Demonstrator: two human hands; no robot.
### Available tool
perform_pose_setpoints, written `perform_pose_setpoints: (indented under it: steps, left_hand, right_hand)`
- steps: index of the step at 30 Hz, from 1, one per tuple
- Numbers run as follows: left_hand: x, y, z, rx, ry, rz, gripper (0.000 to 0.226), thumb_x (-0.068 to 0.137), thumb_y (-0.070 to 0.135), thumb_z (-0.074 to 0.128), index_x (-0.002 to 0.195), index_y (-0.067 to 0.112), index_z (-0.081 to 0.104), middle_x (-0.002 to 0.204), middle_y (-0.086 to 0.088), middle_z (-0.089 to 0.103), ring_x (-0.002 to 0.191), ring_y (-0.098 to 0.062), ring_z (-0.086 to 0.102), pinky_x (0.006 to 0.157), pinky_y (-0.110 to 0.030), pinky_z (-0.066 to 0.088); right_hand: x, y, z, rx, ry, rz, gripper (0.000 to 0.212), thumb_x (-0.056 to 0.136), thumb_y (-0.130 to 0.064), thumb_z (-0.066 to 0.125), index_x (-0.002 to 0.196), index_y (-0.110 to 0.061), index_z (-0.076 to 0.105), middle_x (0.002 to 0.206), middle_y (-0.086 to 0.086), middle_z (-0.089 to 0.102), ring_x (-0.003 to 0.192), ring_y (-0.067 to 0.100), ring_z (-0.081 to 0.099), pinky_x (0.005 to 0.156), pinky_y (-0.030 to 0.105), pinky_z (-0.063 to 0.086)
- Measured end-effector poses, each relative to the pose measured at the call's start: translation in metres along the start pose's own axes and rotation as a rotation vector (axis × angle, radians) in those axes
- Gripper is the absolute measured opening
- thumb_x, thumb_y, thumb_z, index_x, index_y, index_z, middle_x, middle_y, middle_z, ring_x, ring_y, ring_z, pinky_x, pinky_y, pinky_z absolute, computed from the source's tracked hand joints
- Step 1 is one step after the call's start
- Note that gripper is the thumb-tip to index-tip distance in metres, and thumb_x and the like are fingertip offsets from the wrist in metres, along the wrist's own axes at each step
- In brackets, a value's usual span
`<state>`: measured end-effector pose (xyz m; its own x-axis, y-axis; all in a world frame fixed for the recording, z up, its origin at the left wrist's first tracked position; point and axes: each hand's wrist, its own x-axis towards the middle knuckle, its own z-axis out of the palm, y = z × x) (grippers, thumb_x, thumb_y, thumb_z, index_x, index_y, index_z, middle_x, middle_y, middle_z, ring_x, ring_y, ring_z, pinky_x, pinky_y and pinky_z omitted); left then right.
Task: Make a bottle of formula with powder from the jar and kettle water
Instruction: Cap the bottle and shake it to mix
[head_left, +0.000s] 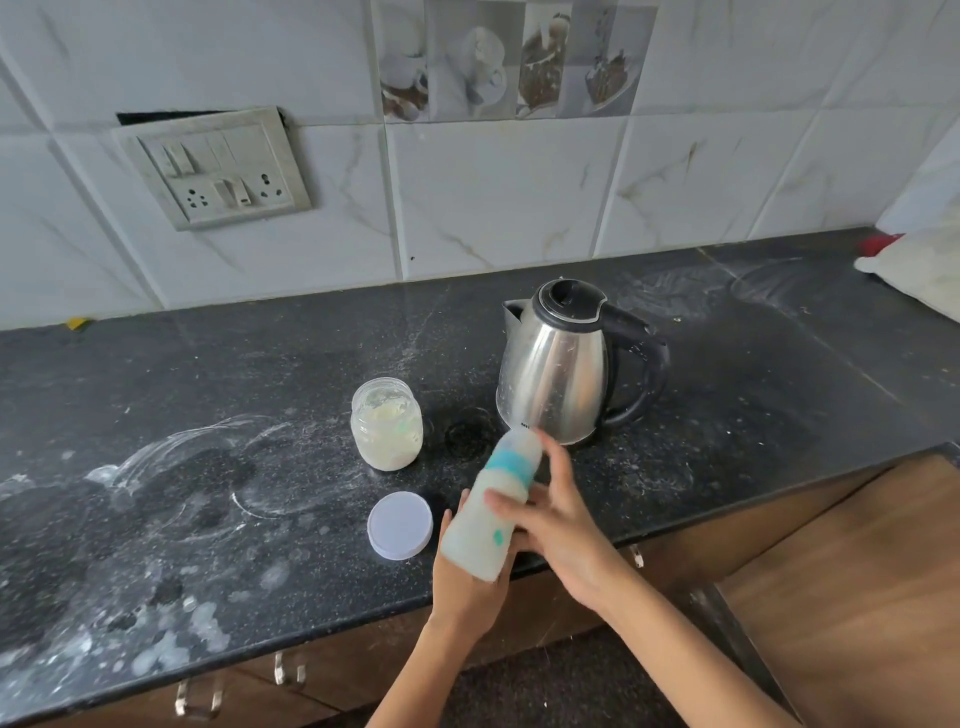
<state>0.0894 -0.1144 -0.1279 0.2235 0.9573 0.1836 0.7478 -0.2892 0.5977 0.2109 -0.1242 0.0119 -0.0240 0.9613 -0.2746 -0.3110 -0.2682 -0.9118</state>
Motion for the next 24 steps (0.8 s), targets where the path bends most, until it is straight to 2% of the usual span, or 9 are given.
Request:
perform_pose_setpoints:
  steps: [2,6,10,12,13,15,17,21,24]
  left_hand:
    - [-0.001,-0.001,0.003,-0.068,0.063,-0.066,0.057,0.088,0.058,0.049,0.132,0.022,0.049,0.133,-0.007,0.058,0.125,-0.022,0.052,0.106,-0.036,0.04]
    - [0.012,0.011,-0.009,0.131,-0.092,0.111,0.056,0.102,0.047,0.014,0.134,0.022,0.053,0.139,-0.007,0.053,0.132,-0.032,0.045,0.105,-0.051,0.038]
    - [0.002,-0.021,0.022,-0.042,-0.071,-0.057,0.07,0.083,0.076,0.03,0.141,0.037,0.038,0.14,0.016,0.046,0.134,-0.018,0.042,0.101,-0.015,0.039]
    - [0.004,-0.019,0.02,0.037,-0.043,0.086,0.064,0.09,0.069,0.026,0.138,0.032,0.044,0.138,0.007,0.051,0.131,-0.023,0.046,0.102,-0.031,0.045]
    - [0.007,-0.01,0.012,0.131,-0.065,0.126,0.058,0.097,0.058,0.021,0.135,0.026,0.05,0.136,-0.002,0.055,0.129,-0.028,0.049,0.103,-0.044,0.045]
    - [0.014,0.007,-0.004,0.258,0.008,0.184,0.055,0.102,0.046,0.015,0.134,0.023,0.053,0.138,-0.009,0.054,0.13,-0.032,0.047,0.108,-0.049,0.036]
    - [0.011,0.003,0.002,0.212,0.015,0.172,0.046,0.1,0.042,0.027,0.132,0.024,0.054,0.135,-0.005,0.057,0.129,-0.029,0.049,0.109,-0.041,0.03]
    - [0.003,-0.009,0.01,-0.201,-0.04,0.051,0.035,0.094,0.031,0.052,0.129,0.035,0.048,0.125,0.01,0.058,0.121,-0.014,0.053,0.096,-0.011,0.038]
    - [0.012,-0.001,0.006,0.201,0.016,0.181,0.045,0.096,0.04,0.035,0.131,0.022,0.057,0.134,-0.004,0.057,0.128,-0.03,0.049,0.109,-0.038,0.025]
  right_hand:
    - [-0.003,0.001,-0.002,0.014,-0.011,-0.031,0.091,0.065,-0.017,0.087,0.134,-0.046,0.036,0.13,0.015,0.057,0.118,0.03,0.06,0.086,0.051,0.058]
    - [0.008,-0.003,-0.004,0.315,0.358,-0.141,0.078,0.079,-0.014,0.075,0.139,-0.034,0.031,0.13,0.009,0.053,0.114,0.029,0.062,0.072,0.045,0.062]
    - [-0.012,0.014,0.015,0.086,0.104,-0.023,0.088,0.068,-0.018,0.084,0.139,-0.036,0.034,0.122,0.013,0.065,0.112,0.027,0.066,0.082,0.05,0.06]
    - [-0.01,0.01,0.009,0.131,0.132,-0.08,0.085,0.071,-0.016,0.081,0.139,-0.036,0.034,0.123,0.012,0.065,0.112,0.028,0.066,0.079,0.047,0.061]
    - [-0.005,0.004,0.003,0.212,0.234,-0.119,0.079,0.077,-0.014,0.077,0.139,-0.035,0.033,0.126,0.011,0.062,0.112,0.029,0.065,0.075,0.045,0.062]
    - [0.006,-0.005,-0.002,0.365,0.419,-0.161,0.069,0.085,-0.012,0.071,0.138,-0.034,0.032,0.132,0.01,0.053,0.115,0.03,0.062,0.07,0.042,0.063]
    - [0.004,0.005,0.007,0.315,0.387,-0.143,0.065,0.085,-0.012,0.073,0.134,-0.034,0.035,0.13,0.01,0.055,0.114,0.029,0.063,0.072,0.045,0.062]
    - [-0.015,0.016,0.023,0.155,0.185,-0.076,0.086,0.064,-0.023,0.085,0.135,-0.037,0.038,0.12,0.01,0.066,0.107,0.022,0.068,0.084,0.051,0.059]
    - [0.002,0.002,0.005,0.324,0.421,-0.178,0.08,0.074,-0.018,0.079,0.138,-0.036,0.034,0.127,0.01,0.059,0.111,0.027,0.065,0.07,0.044,0.062]
